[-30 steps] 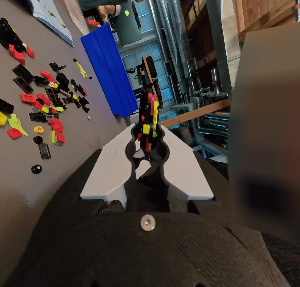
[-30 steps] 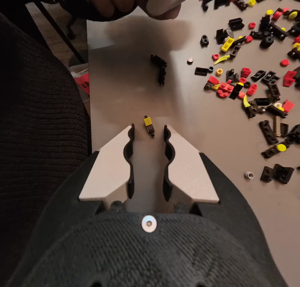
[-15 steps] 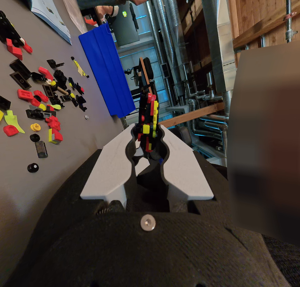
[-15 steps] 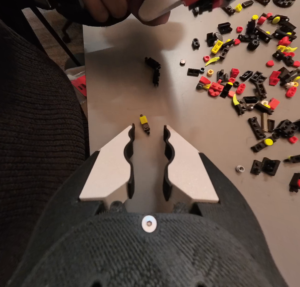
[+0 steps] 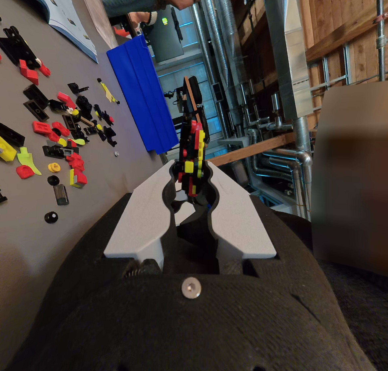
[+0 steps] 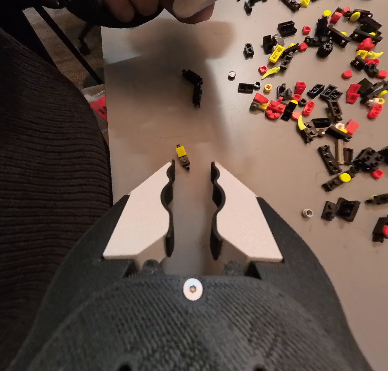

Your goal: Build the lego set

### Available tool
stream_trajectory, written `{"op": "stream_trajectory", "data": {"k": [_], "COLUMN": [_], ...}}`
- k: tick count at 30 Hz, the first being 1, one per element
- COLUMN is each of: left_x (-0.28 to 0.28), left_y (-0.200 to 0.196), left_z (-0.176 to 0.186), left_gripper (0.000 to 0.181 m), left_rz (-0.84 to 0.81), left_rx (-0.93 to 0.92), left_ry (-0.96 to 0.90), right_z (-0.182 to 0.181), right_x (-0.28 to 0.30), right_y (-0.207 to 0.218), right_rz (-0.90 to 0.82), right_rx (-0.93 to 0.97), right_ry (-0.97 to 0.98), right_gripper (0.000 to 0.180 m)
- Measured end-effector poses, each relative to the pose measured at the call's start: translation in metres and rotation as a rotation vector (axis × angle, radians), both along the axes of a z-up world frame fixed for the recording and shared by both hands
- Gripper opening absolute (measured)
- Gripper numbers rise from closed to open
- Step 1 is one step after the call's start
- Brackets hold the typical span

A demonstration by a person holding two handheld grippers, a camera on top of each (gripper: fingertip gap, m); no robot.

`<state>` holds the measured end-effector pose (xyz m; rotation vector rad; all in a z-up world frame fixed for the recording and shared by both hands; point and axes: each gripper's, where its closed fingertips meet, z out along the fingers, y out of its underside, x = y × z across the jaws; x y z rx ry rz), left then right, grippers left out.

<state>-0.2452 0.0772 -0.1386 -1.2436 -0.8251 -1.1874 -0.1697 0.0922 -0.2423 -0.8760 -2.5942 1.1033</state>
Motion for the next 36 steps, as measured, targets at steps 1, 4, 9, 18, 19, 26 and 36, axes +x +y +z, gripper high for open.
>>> {"op": "stream_trajectory", "data": {"k": [1, 4, 9, 18, 19, 26, 36], "left_x": [0.000, 0.002, 0.004, -0.003, -0.002, -0.002, -0.007], "left_y": [0.000, 0.000, 0.001, -0.003, -0.003, -0.004, -0.006], "left_z": [0.000, 0.000, 0.000, -0.012, -0.012, -0.015, -0.012], "left_gripper": [0.021, 0.021, 0.021, 0.021, 0.021, 0.021, 0.021], "left_rz": [0.001, 0.001, 0.009, 0.049, 0.048, 0.054, 0.071], "left_rx": [-0.002, -0.014, -0.057, -0.255, -0.271, -0.317, -0.284], "left_ry": [0.003, 0.027, 0.119, 0.458, 0.488, 0.580, 0.511], "right_z": [0.000, -0.001, -0.004, -0.007, -0.007, -0.008, -0.003], "right_x": [0.000, 0.002, 0.003, 0.007, 0.007, 0.009, 0.035], "right_y": [0.000, 0.000, 0.002, 0.005, 0.005, 0.006, -0.020], "right_rz": [-0.001, 0.000, 0.000, 0.006, 0.008, 0.031, 0.159], "right_rx": [0.003, 0.014, 0.033, 0.065, 0.064, 0.064, -0.072], "right_ry": [0.001, 0.001, -0.004, -0.008, -0.009, -0.014, -0.133], "right_gripper": [0.033, 0.033, 0.032, 0.032, 0.032, 0.031, 0.020]}}
